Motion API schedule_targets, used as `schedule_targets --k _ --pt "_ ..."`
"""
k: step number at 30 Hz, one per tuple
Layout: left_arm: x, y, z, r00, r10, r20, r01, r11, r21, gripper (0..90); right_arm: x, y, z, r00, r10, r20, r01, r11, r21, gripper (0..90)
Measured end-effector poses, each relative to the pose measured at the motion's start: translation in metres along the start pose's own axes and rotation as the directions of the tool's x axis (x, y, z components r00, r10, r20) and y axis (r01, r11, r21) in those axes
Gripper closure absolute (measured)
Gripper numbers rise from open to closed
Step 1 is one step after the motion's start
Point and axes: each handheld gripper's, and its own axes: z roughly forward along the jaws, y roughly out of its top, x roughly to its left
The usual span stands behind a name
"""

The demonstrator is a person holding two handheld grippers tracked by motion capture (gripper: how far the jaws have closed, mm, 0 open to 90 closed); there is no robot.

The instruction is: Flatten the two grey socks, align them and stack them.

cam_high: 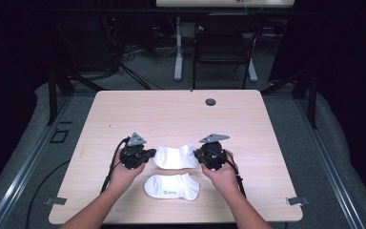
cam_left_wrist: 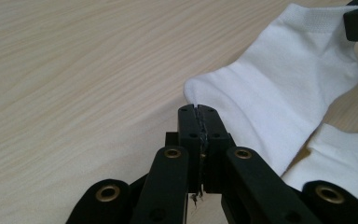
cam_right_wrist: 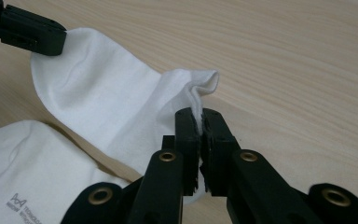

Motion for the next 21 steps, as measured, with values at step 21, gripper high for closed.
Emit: schedule_targets --k 21 --pt "-0.020 -0.017 -0.032 0.9983 -0.001 0.059 0.003 0.9995 -0.031 89.6 0.025 -0.014 -0.033 0.9983 -0.034 -0.047 0.033 0.999 -0.021 86.2"
